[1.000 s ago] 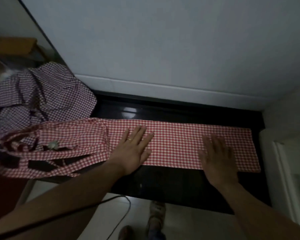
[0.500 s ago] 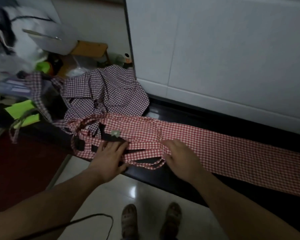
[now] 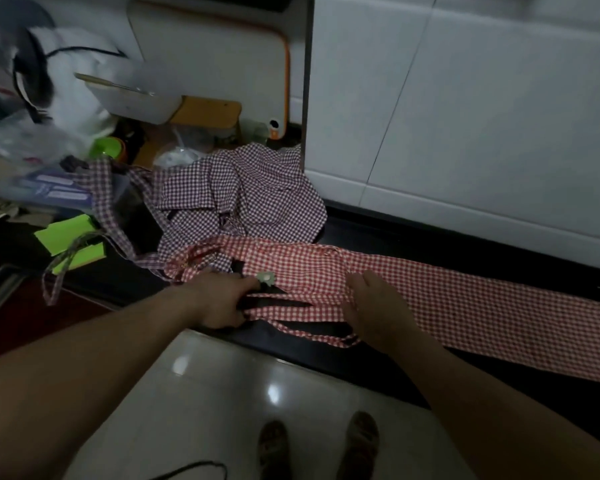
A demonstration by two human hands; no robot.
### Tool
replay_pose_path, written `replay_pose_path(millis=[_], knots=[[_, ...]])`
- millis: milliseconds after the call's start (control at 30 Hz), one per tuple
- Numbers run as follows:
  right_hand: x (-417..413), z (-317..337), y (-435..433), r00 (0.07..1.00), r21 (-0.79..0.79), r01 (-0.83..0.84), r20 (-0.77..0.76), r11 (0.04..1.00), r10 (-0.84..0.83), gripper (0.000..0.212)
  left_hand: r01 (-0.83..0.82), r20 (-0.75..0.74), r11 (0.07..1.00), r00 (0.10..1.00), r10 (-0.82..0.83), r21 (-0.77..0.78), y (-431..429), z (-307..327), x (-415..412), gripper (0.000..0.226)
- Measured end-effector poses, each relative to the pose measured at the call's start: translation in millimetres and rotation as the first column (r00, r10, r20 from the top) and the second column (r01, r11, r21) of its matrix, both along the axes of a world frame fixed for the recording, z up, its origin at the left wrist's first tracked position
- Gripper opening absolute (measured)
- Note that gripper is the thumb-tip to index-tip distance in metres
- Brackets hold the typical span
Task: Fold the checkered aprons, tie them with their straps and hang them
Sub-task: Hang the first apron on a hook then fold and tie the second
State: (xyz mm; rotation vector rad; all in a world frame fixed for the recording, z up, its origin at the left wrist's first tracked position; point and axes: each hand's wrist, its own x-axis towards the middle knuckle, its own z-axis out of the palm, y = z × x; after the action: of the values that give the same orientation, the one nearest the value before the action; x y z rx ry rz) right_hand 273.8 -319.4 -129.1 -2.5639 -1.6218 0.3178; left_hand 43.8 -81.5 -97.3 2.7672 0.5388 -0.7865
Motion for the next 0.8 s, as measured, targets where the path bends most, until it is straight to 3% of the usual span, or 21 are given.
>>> replay_pose_path(millis=[33, 100, 167, 233, 267, 400, 533, 600, 667, 733, 800], knots=[[-6.7, 2.4, -0.6, 0.999, 0.098, -0.04, 0.017, 0.994, 0.038, 0.032, 0.012, -0.025, 1.0, 1.0, -0.012, -0.012, 4.9, 5.4, 4.5, 0.07], [-27.1, 3.7, -8.0, 0.984, 0.123, -0.142, -0.092, 0.982, 0.154, 0.025, 0.012, -0.024, 1.0, 1.0, -0.013, -0.027, 4.8, 3.9, 12.7, 0.076], [-51.0, -9.0, -17.8, 0.957, 0.04, -0.23, -0.172, 0.972, 0.234, 0.043, -0.014, -0.029, 0.999, 1.0, 0.012, -0.044, -8.8, -6.8, 24.0, 0.093], [-68.8, -29.8, -24.8, 0.952, -0.084, -0.285, -0.139, 0.955, 0.272, 0.068, -0.015, -0.043, 0.999, 0.999, 0.012, -0.052, -28.7, -21.0, 35.0, 0.101], [-75.0, -38.6, -27.1, 0.951, -0.129, -0.305, -0.089, 0.943, 0.296, 0.068, 0.004, -0.04, 1.0, 0.999, -0.005, -0.019, -36.9, -27.2, 39.6, 0.098], [-86.9, -41.0, -51.2, 0.88, -0.255, -0.461, -0.011, 0.85, 0.474, 0.031, 0.069, 0.023, 0.989, 0.997, -0.073, 0.129, -47.8, -36.6, 52.0, 0.059], [-89.4, -22.8, -73.8, 0.782, -0.447, -0.603, -0.169, 0.661, 0.599, 0.03, 0.013, 0.15, 0.995, 0.988, -0.028, 0.1, -43.8, -37.6, 53.8, 0.032], [-88.4, -16.4, -79.1, 0.756, -0.328, -0.647, -0.159, 0.688, 0.634, 0.035, -0.1, 0.243, 0.995, 0.965, 0.104, -0.029, -41.1, -34.6, 53.7, 0.019], [-81.9, -11.1, -72.5, 0.813, -0.102, -0.578, -0.152, 0.81, 0.561, 0.03, -0.137, 0.251, 0.979, 0.953, 0.172, -0.153, -37.7, -30.7, 51.9, 0.021], [-71.4, -6.0, -50.7, 0.899, 0.118, -0.399, -0.146, 0.909, 0.413, 0.022, -0.098, 0.23, 0.966, 0.961, 0.154, -0.238, -31.1, -22.8, 48.5, 0.024], [-58.2, 1.2, -21.5, 0.959, 0.212, -0.154, -0.203, 0.965, 0.198, 0.037, -0.051, 0.184, 0.953, 0.977, 0.11, -0.297, -26.9, -9.8, 45.9, 0.037]])
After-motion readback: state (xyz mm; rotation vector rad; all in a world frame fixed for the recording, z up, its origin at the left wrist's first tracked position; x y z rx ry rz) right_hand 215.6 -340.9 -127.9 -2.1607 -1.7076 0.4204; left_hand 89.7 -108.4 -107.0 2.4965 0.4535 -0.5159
